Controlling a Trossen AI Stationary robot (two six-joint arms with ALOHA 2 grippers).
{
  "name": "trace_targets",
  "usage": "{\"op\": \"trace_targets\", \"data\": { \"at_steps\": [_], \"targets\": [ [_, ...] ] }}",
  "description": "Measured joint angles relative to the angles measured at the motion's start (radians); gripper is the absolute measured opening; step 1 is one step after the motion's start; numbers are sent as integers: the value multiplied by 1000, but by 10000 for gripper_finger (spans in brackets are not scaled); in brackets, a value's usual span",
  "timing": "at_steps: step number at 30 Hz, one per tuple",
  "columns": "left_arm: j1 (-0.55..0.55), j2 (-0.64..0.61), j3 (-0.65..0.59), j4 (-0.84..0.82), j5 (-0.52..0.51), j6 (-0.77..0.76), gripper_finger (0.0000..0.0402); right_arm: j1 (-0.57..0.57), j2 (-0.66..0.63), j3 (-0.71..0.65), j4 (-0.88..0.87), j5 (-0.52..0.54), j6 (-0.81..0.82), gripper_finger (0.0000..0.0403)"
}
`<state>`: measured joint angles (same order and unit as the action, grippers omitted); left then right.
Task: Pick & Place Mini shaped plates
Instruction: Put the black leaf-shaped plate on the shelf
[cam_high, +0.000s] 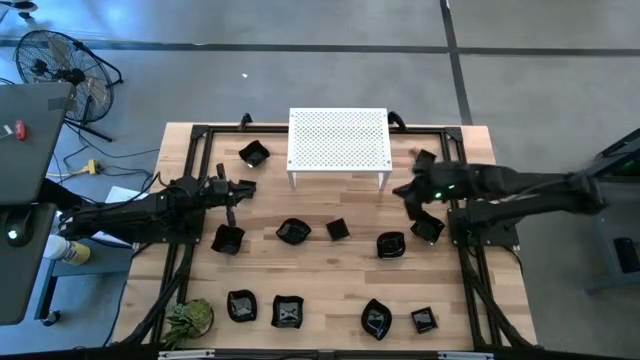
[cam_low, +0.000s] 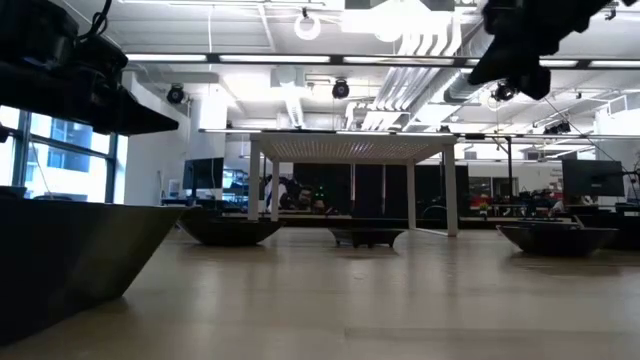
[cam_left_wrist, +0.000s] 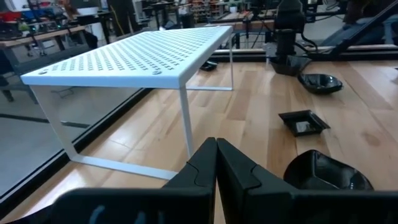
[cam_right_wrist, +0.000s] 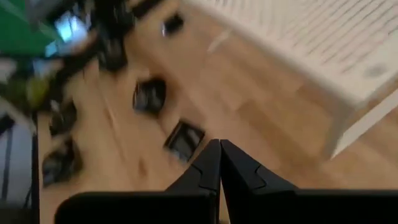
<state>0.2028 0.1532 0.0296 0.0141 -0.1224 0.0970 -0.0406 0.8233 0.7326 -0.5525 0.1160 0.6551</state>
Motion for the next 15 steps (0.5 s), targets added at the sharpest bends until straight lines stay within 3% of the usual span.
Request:
{"op": "trace_targets", "data": {
  "at_steps": [5,11,15],
  "targets": [
    [0,0,0,6,51,-86,1,26,144,4,-5,-151,5,1],
    [0,0,1,10,55,-278,1,27,253,-12,-82,-327,-182,22],
    [0,0,2,-11,57,-344,1,27,282,-12,-164,-354,-330,54]
  ]
}}
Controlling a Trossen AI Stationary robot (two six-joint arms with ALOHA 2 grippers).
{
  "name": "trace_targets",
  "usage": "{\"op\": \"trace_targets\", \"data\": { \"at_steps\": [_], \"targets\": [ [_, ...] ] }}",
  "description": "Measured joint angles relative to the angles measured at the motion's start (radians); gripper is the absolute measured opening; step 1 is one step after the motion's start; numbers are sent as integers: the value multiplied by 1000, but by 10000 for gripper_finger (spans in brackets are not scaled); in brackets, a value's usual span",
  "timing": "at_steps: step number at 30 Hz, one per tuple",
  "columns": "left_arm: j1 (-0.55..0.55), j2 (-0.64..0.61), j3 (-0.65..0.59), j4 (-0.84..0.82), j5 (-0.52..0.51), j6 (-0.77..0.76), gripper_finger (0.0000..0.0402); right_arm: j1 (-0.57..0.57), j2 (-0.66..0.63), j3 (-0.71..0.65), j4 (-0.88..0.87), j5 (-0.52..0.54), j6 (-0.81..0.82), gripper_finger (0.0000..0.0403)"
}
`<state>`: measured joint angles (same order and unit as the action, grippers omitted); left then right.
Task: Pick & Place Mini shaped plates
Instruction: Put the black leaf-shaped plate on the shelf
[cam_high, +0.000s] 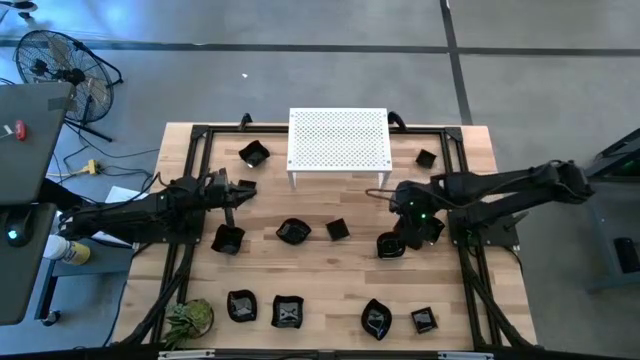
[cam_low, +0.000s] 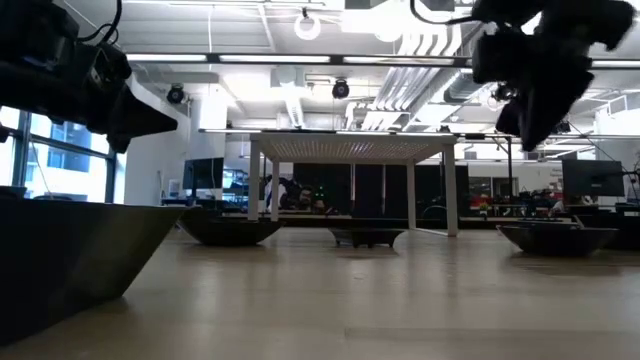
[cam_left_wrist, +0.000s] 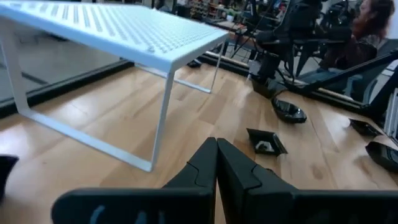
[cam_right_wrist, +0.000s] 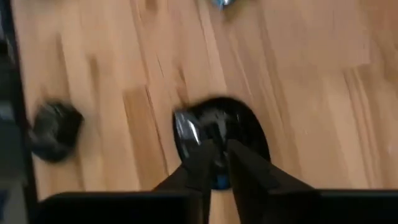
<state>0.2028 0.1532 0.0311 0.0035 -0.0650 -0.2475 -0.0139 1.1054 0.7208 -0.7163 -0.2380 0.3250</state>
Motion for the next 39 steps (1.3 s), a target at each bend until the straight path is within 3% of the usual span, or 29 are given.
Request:
{"op": "trace_targets", "data": {
  "at_steps": [14,23,31,39],
  "targets": [
    [0,0,2,-11,3,-1,1,-1,117,0,-37,-57,-279,127],
    [0,0,2,-12,3,-1,1,0,197,0,-67,-136,-334,181],
    [0,0,2,-12,3,-1,1,-31,197,0,-47,-99,-434,188],
    [0,0,2,-12,2,-1,1,-78,216,0,15,-82,-432,171]
  ]
}}
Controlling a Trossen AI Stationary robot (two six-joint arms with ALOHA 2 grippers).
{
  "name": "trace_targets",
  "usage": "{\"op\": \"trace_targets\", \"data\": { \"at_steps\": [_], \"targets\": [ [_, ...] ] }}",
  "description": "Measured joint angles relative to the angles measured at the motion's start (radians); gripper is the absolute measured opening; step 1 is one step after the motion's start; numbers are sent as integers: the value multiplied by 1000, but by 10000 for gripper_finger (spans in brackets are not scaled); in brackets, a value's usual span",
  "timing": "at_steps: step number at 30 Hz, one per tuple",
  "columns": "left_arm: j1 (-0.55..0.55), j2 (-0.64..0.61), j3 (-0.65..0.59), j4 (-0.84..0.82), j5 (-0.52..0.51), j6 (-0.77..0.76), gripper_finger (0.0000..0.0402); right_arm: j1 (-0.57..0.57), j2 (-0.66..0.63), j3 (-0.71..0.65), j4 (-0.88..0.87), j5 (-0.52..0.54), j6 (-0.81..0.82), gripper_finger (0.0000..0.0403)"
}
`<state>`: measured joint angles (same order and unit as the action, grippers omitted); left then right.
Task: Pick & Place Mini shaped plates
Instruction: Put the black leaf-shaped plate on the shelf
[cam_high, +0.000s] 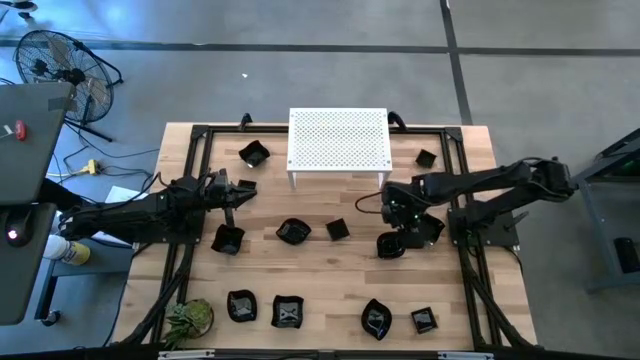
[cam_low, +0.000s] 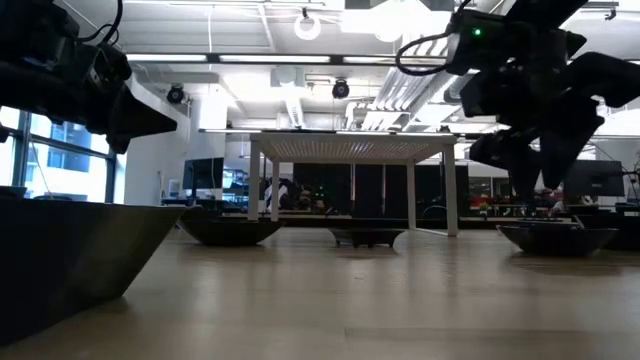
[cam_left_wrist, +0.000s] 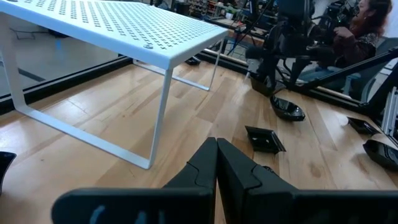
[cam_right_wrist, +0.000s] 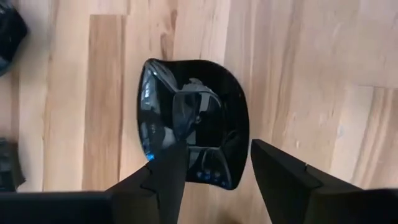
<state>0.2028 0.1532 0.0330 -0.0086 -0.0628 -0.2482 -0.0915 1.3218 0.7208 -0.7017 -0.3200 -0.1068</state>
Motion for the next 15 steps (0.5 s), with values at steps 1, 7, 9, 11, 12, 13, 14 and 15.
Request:
{"op": "trace_targets", "data": {
  "at_steps": [1,7,9,11,12,13,14,15],
  "targets": [
    [0,0,0,0,0,0,1,-1,9,0,0,0,0,167],
    [0,0,0,0,0,0,1,-1,79,0,24,-9,1,150],
    [0,0,0,0,0,0,1,-1,96,0,26,-9,5,145],
    [0,0,0,0,0,0,1,0,109,0,31,-10,15,141],
    [0,0,0,0,0,0,1,-1,113,0,38,-10,21,138],
    [0,0,0,0,0,0,1,-1,118,0,45,-11,29,136],
    [0,0,0,0,0,0,1,0,121,0,50,-11,37,134],
    [0,0,0,0,0,0,1,0,121,0,55,-11,48,131]
  ]
}}
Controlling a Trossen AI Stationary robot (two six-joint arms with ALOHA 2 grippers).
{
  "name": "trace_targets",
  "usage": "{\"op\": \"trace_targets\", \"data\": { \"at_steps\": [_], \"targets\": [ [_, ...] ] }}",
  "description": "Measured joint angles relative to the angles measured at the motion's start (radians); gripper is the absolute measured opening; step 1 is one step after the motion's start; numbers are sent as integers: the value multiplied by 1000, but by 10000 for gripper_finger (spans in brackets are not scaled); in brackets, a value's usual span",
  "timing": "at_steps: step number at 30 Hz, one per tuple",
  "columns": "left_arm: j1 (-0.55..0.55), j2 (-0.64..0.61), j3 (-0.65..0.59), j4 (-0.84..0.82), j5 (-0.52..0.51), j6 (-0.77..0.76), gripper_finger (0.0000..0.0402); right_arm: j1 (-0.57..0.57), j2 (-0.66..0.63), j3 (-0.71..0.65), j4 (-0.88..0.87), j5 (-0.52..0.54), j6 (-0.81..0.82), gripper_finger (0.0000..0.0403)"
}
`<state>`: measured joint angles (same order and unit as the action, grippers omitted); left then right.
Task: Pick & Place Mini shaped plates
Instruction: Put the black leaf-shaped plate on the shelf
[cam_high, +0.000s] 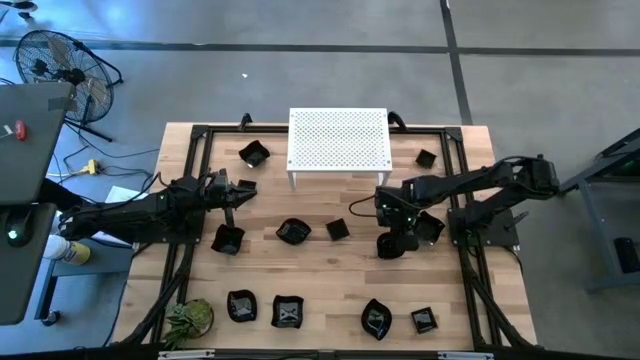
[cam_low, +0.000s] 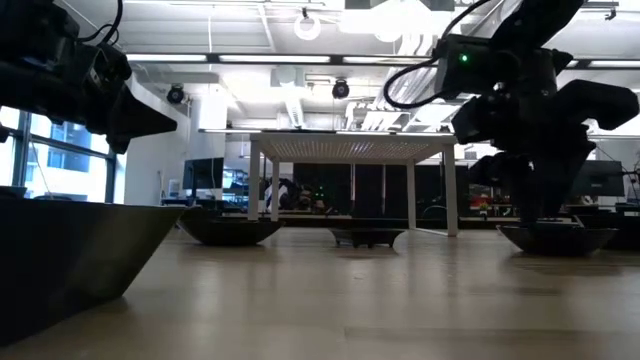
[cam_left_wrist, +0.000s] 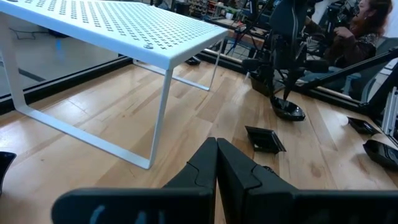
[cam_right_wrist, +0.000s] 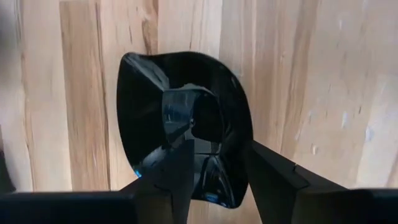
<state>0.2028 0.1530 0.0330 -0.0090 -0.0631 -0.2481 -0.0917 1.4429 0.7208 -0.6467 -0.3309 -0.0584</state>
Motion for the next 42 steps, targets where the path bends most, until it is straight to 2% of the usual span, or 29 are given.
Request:
{"op": "trace_targets", "data": {
  "at_steps": [5,15,27,33,42],
  "targets": [
    [0,0,0,0,0,0,1,0,0,0,33,-6,57,114],
    [0,0,0,0,0,0,1,0,0,0,63,11,59,76],
    [0,0,0,0,0,0,1,0,0,0,66,7,75,51],
    [0,0,0,0,0,0,1,0,27,0,73,49,80,63],
    [0,0,0,0,0,0,1,-6,-2,22,48,93,129,119]
  ]
}}
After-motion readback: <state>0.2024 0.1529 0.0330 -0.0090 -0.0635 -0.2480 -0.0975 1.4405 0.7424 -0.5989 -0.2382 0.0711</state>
